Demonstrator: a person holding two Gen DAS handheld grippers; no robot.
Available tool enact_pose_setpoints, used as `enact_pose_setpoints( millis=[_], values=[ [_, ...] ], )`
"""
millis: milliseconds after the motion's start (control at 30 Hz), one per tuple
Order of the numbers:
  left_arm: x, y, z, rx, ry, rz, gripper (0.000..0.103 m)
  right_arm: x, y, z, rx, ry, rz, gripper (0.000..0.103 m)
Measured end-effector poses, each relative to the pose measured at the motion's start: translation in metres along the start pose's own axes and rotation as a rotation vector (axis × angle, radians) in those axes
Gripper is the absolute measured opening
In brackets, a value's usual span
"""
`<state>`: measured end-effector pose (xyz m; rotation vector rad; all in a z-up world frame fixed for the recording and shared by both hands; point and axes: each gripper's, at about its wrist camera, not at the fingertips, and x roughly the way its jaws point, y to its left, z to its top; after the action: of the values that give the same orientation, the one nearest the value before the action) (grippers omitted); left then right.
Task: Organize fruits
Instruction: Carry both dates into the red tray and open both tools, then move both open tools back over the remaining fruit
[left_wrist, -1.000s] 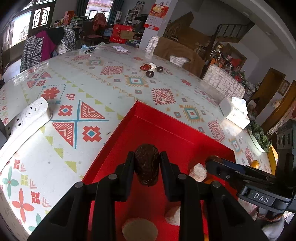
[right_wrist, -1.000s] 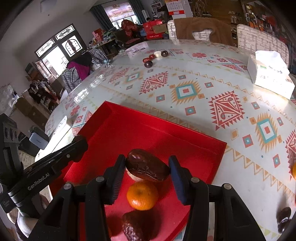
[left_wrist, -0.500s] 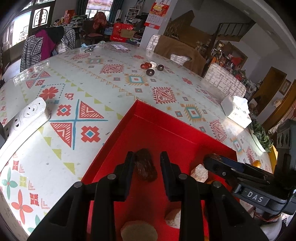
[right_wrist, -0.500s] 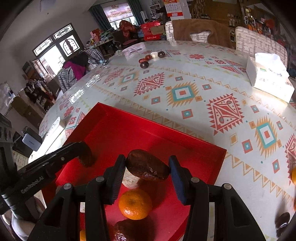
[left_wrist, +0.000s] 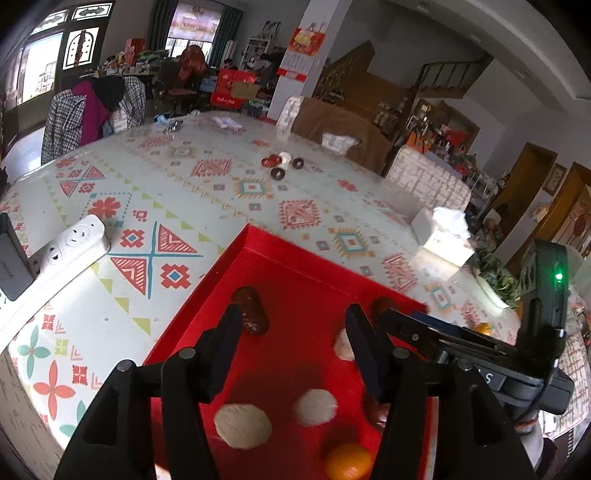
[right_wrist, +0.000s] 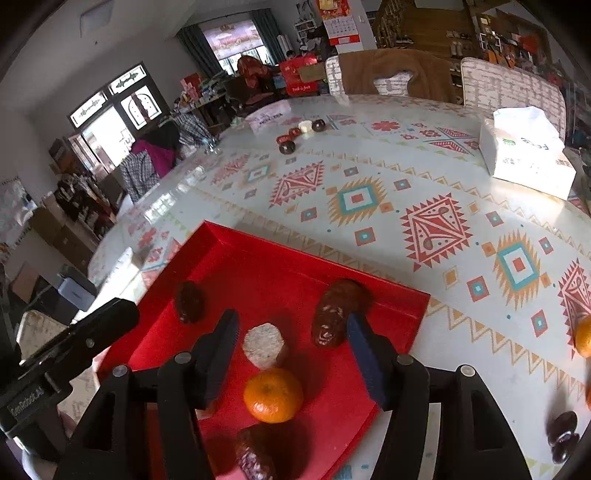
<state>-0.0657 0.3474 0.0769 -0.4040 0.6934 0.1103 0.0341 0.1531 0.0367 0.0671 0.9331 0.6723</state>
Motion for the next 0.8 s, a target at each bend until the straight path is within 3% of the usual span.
enact_pose_setpoints(
  millis=[167, 367, 567, 800],
  values=[
    [-0.024, -0.011, -0.005, -0.016, -0.036, -0.032, 0.067, -0.024, -0.005, -0.005, 0.049, -0.012, 0.123, 0.070],
    [-0.049, -0.028, -0.017, -0.029, -0.057, -0.082, 0.069, -0.058, -0.014, -0.021, 0.139, -0.024, 0.331, 0.076],
    [-0.063, -0.049, -0.032, -0.035, -0.069, -0.126, 0.069, -0.092, -0.023, -0.042, 0.199, -0.050, 0.399, 0.078],
    [-0.074, -0.087, -0.052, 0.029, -0.056, -0.160, 0.069, -0.133, -0.051, -0.078, 0.283, -0.122, 0.454, 0.084]
  ],
)
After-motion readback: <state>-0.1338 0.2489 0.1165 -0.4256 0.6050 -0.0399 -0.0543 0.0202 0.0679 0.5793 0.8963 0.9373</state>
